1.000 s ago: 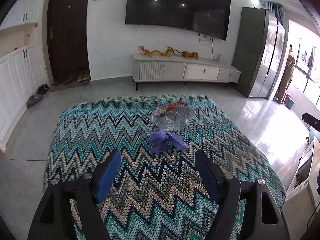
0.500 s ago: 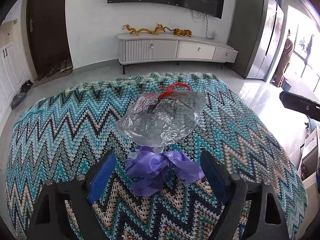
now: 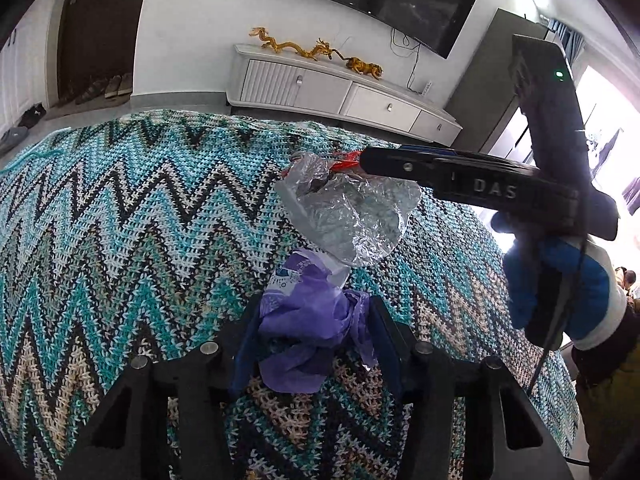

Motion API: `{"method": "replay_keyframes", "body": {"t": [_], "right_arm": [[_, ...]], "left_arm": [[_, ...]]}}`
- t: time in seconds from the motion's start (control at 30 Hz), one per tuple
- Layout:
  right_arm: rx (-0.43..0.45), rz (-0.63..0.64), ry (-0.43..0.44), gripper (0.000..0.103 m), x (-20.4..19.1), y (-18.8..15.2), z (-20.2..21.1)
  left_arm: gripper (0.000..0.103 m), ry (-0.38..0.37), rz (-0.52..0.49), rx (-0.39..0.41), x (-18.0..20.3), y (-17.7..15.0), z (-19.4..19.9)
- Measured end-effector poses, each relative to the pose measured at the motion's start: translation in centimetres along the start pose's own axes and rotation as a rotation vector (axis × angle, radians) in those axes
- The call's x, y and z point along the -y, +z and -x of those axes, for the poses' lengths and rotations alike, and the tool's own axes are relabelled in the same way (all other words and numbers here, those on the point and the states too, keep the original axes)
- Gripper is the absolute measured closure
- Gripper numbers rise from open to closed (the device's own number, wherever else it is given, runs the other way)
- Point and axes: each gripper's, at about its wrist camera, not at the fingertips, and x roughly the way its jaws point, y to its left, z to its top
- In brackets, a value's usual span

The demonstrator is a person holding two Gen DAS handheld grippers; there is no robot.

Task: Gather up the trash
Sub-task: 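Grasp purple glove with left tool while right tool grasps clear bag with red string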

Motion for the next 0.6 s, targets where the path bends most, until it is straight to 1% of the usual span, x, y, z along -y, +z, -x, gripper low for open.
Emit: {"method": "replay_keyframes", "body": {"t": [0.07,0.13,0.27,0.33,0.4,0.43,0.47,0.5,0.57,0.6], "right_arm": [[-0.008,0.029,0.012,0.037,-0.2,0.6,-1.3],[-0.014,0.047,0.020,0.035,-0.2,0.8,-2.3],[-0.056,0.065,0.039,0.035,0.1,0.7,-4.2],[-0.078,0.062,0.048,0.035,0.3,0.3,-4.6],[-0.092,0.060,0.046,0.039,0.4,-0.5,-4.5],[-0.097,0.061,0.042,0.052,0.4,-0.8,-4.4],[-0.104,0.059,0.038,0.062,0.4,-1.1,-4.3],[-0.101,0.055,0.034,0.066,0.5,-1.3,-4.0],[-0.101,0.033,0.028,0.090,0.8,-1.7,-3.4],[-0.097,0.021,0.019,0.093,0.9,-1.9,-2.8]], "left_arm": [[0.054,-0.006,0.005,0.005,-0.2,-0.3,0.3],[0.054,-0.010,0.008,0.007,-0.4,-0.6,0.4],[0.054,-0.023,0.019,0.008,-0.7,-0.8,0.6],[0.054,-0.026,0.021,0.007,-1.2,0.1,0.3],[0.054,-0.025,0.020,0.007,-1.4,0.2,0.3],[0.054,-0.024,0.020,0.006,-1.4,0.2,0.3],[0.054,-0.023,0.019,0.007,-1.5,0.2,0.3],[0.054,-0.022,0.019,0.007,-1.5,0.3,0.2],[0.055,-0.022,0.021,0.010,-1.5,0.5,0.2],[0.055,-0.023,0.023,0.013,-1.5,0.6,0.2]]}}
